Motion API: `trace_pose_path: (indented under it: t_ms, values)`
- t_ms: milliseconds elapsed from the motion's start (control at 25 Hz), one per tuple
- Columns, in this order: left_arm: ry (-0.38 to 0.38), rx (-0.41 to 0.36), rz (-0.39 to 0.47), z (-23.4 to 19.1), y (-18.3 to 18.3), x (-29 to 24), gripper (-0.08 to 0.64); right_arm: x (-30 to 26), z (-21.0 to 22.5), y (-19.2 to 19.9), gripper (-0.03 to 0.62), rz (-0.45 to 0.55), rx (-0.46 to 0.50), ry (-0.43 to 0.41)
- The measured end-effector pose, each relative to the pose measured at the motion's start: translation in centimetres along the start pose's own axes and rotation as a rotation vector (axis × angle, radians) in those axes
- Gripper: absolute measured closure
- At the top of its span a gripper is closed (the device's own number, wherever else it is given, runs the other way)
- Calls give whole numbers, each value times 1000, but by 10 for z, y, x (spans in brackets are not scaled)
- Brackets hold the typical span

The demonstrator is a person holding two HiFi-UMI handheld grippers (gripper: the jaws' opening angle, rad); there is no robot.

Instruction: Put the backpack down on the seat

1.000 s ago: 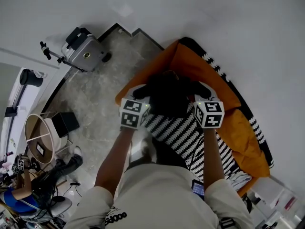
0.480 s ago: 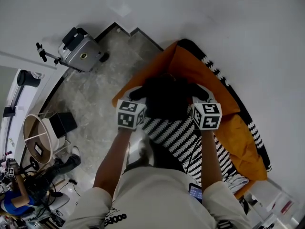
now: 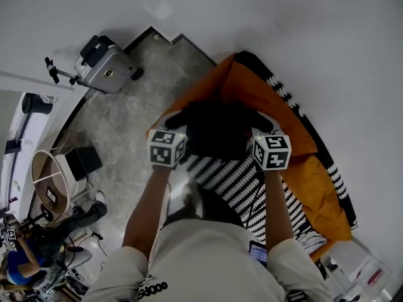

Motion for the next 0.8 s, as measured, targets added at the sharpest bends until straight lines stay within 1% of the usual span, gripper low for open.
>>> trace_pose_path:
  t_ms: [200,320,480,680,800]
  values:
    - [6,12,15,-1,3,-10,538,-3,4,3,575,-18,4,-7]
    - [-1,38,32,-7,5,-15,538,-7,6,7,575,-30,4,-12]
    - [-34,45,24,-15,17,-19,537,-8,12,17,572,-57,30,-12]
    - [-86,40,-10,-25,38,-14,535,-11,13,29,572,-74,16,-42]
    - [-111,55,-25,-30,54,-6,534,-12,9,36,572,-82,16,-52]
Point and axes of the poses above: the fingertips, and each gripper's own axes: x backward along the fingers, z to its right, y out of its underside, the point moved 3 cm from there along x, backward along the fingers, and after that the axes turned 6 degrees about z, right-handed, at the moved point
